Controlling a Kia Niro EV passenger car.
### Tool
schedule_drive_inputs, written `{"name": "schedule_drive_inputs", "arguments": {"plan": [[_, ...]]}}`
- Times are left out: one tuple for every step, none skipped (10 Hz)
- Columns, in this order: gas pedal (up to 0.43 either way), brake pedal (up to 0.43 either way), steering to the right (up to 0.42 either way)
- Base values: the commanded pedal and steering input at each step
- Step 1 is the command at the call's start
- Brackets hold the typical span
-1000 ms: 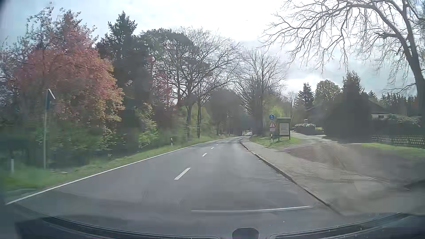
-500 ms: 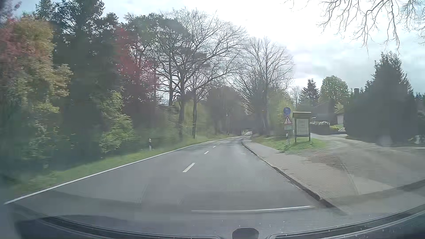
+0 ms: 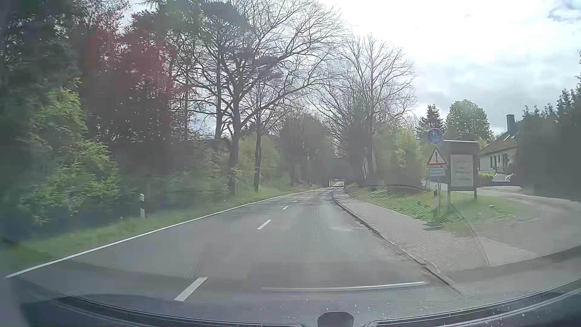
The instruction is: Follow the waypoints while adhering to traffic rules and regulations
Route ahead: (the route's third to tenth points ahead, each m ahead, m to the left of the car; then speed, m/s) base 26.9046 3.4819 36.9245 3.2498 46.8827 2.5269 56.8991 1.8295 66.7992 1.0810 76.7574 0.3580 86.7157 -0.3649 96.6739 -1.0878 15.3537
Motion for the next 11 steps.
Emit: {"name": "schedule_drive_inputs", "arguments": {"plan": [[0.189,0.000,0.002],[0.189,0.000,0.002],[0.189,0.000,0.002],[0.189,0.000,0.002],[0.189,0.000,0.002],[0.189,0.000,0.002],[0.189,0.000,0.002],[0.189,0.000,0.003],[0.189,0.000,0.003],[0.189,0.000,0.003],[0.189,0.000,0.003]]}}
